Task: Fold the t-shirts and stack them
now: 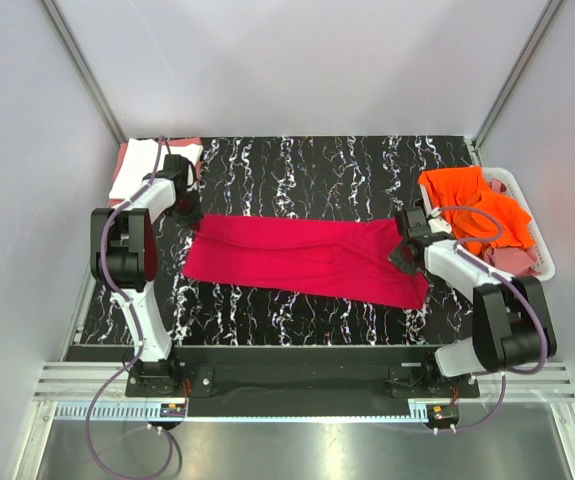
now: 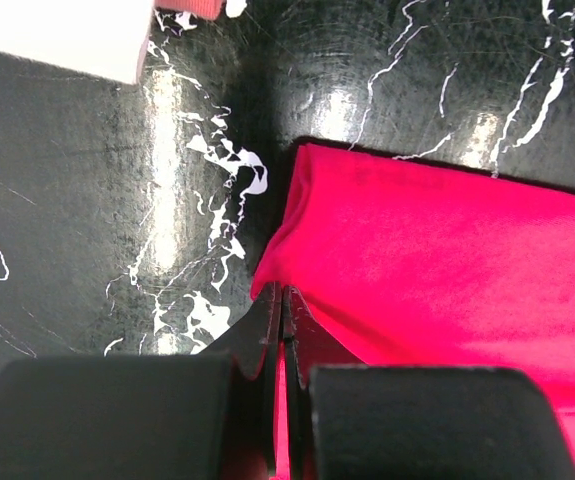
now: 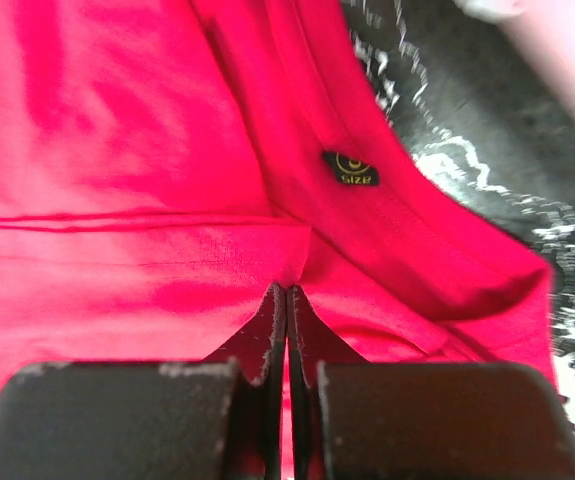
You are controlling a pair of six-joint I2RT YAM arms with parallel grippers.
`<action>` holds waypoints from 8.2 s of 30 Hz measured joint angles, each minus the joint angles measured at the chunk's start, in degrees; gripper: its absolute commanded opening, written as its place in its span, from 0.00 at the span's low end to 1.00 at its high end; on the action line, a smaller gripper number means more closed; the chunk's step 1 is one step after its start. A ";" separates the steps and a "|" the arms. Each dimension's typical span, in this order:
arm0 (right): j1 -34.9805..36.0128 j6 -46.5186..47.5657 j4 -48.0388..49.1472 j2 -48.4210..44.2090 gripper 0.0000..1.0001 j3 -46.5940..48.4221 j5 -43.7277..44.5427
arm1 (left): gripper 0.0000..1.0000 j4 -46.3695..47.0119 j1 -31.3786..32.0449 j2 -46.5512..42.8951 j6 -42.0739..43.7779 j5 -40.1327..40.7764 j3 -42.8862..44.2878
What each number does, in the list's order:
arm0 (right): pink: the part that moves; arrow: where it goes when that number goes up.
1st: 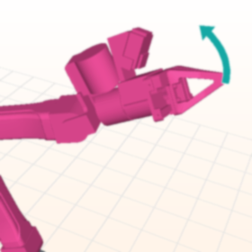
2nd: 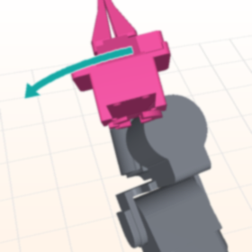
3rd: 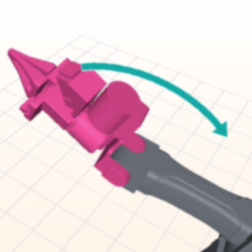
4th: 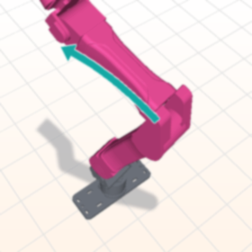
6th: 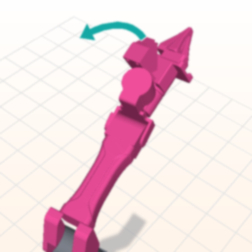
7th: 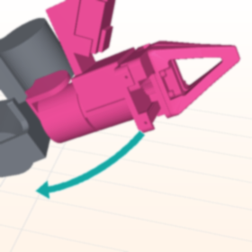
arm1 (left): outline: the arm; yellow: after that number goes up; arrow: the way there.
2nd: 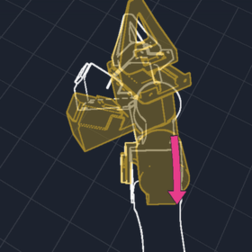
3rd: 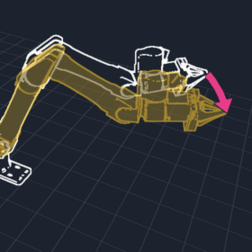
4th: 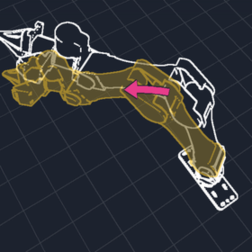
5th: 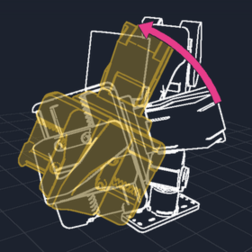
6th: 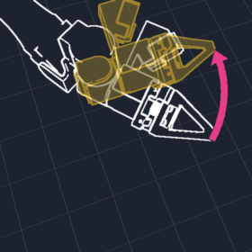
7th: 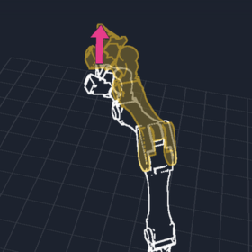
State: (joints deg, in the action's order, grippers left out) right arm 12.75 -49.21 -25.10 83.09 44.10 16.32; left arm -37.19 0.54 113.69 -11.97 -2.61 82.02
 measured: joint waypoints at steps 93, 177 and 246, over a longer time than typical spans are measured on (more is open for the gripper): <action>0.76 22.49 -3.19 12.76 0.38 17.49 -12.63 | 0.44 4.59 7.89 0.59 -10.12 -13.88 -3.34; 0.28 -5.38 -0.87 -16.33 0.00 -6.05 -8.07 | 0.00 17.38 39.54 13.27 -1.33 -24.20 14.36; 30.58 -12.79 -8.15 -20.37 0.04 -6.45 19.96 | 0.00 18.43 39.52 5.44 -5.90 -20.65 6.16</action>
State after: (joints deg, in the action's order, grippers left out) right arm 43.33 -62.00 -33.26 62.72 37.65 36.27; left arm -18.76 40.05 119.13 -17.87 -23.27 88.18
